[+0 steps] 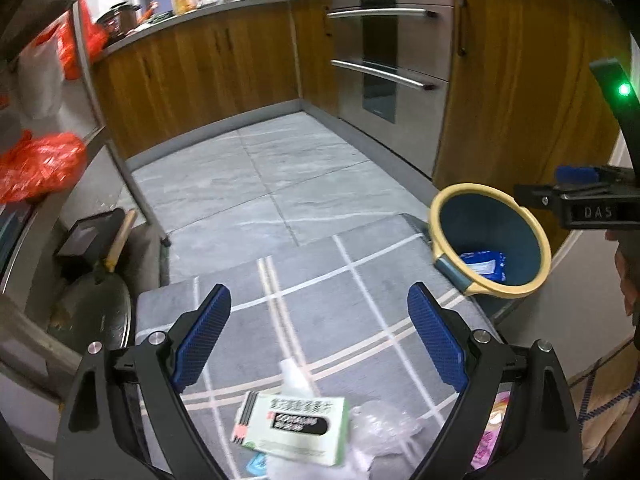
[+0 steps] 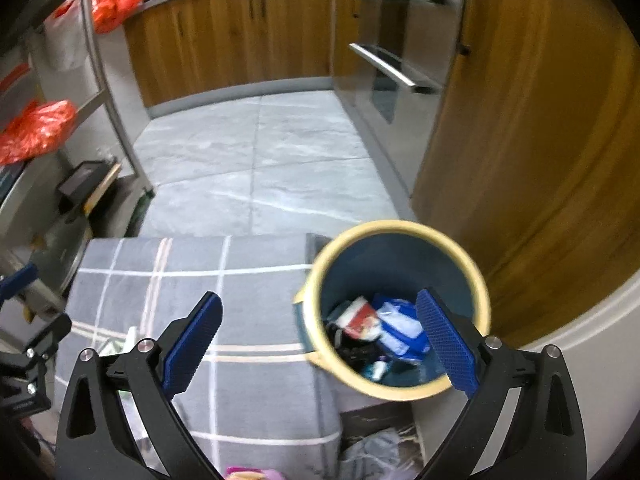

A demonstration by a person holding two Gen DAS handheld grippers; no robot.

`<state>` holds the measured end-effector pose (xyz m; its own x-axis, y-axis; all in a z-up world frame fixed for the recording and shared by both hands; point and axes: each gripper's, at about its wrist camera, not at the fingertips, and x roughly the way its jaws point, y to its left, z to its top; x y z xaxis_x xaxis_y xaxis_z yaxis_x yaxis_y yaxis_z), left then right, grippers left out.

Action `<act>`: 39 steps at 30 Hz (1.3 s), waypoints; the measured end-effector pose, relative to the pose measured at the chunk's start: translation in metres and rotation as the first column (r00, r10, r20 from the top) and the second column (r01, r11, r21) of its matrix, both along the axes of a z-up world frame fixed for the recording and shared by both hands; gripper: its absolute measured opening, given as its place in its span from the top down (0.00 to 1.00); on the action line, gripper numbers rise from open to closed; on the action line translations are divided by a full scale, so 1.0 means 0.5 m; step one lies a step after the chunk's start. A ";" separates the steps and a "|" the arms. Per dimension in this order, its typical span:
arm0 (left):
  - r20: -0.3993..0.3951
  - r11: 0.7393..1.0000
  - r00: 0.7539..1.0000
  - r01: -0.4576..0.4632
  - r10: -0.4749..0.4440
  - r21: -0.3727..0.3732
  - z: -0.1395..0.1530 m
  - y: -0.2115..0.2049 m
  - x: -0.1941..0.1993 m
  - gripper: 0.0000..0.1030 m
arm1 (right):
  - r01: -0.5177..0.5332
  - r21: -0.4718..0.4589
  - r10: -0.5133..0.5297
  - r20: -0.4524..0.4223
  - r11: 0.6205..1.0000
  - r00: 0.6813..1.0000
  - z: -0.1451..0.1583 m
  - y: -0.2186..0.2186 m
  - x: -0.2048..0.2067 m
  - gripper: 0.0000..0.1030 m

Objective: Collect trash
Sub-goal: 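Withdraw both tools from the bin back over the mat, then grasp the green-white medicine box with the right gripper while the left grips the white tissue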

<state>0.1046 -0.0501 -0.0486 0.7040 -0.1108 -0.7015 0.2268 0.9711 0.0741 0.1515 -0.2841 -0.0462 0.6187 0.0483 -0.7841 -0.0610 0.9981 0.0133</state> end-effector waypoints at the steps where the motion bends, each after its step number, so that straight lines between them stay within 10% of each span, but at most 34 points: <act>1: -0.005 1.000 1.000 -0.012 0.012 -0.001 -0.002 0.011 0.000 0.14 | -0.012 0.009 0.012 -0.005 1.000 1.000 -0.001 0.012 0.000 0.06; 14: -0.091 0.991 0.987 -0.131 0.134 0.042 -0.065 0.135 -0.019 0.14 | -0.169 0.020 0.170 -0.058 0.985 0.984 -0.021 0.160 0.003 0.06; 22: -0.076 0.988 0.986 -0.153 0.151 -0.010 -0.009 0.183 -0.052 0.14 | -0.233 0.097 0.246 -0.165 0.968 0.955 -0.084 0.235 -0.030 0.06; 39: -0.076 0.980 0.978 -0.196 0.193 -0.023 -0.014 0.238 -0.058 0.13 | -0.297 0.228 0.365 -0.371 0.927 0.854 -0.217 0.366 -0.025 0.19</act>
<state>0.0756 0.0690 -0.0558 0.6608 0.0015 -0.7506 0.0370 0.9987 0.0346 0.1389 -0.1012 -0.1545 0.1790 0.3370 -0.9243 -0.3424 0.9021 0.2626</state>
